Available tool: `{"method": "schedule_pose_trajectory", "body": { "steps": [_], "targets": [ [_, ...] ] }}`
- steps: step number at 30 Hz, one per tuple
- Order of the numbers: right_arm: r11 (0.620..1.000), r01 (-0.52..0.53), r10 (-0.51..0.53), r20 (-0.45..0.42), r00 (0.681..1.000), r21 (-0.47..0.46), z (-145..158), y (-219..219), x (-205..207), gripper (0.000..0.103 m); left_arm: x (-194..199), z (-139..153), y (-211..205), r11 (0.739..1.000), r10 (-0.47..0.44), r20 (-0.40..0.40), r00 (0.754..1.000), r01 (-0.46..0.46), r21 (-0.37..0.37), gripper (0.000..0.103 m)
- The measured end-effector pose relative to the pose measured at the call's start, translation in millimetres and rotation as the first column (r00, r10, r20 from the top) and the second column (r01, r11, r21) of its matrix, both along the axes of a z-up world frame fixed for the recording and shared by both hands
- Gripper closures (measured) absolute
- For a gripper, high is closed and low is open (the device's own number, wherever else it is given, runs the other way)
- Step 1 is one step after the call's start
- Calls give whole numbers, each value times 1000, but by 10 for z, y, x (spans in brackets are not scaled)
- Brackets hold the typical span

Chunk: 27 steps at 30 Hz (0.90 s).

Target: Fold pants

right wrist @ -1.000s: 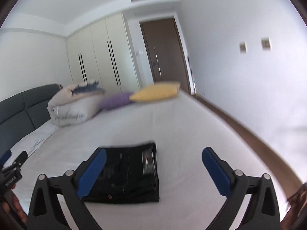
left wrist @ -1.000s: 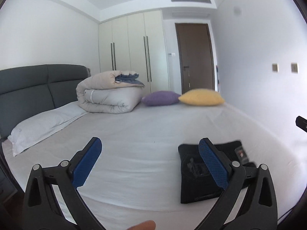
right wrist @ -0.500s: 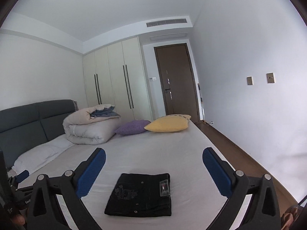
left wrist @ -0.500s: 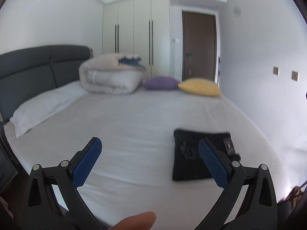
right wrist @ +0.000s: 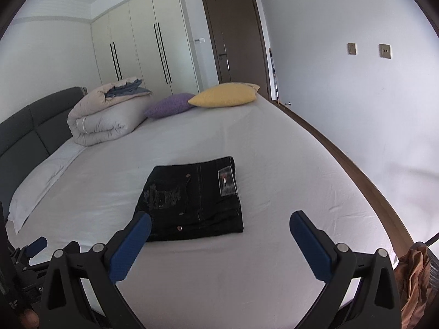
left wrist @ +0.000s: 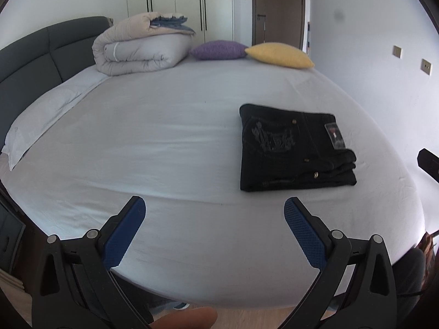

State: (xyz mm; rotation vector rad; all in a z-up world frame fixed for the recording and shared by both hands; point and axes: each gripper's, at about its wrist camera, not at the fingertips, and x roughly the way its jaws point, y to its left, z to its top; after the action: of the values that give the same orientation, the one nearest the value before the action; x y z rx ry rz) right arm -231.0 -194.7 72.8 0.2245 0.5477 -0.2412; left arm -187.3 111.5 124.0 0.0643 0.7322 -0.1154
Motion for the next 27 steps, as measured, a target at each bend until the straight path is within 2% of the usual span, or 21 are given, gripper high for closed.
{"method": "schedule_pose_trajectory", "body": {
  "steps": [4, 8, 27],
  "targets": [
    [1000, 2, -2, -58, 998, 6, -145, -2, 69, 0, 89, -181, -77, 1000, -2, -22, 1000, 2, 9, 0],
    [1000, 4, -4, -102, 995, -8, -230, 2, 111, 0, 114, -228, -88, 1000, 3, -30, 1000, -3, 14, 0],
    [999, -35, 32, -156, 987, -15, -281, 103, 187, 0, 189, -364, -125, 1000, 23, -54, 998, -22, 14, 0]
  ]
}}
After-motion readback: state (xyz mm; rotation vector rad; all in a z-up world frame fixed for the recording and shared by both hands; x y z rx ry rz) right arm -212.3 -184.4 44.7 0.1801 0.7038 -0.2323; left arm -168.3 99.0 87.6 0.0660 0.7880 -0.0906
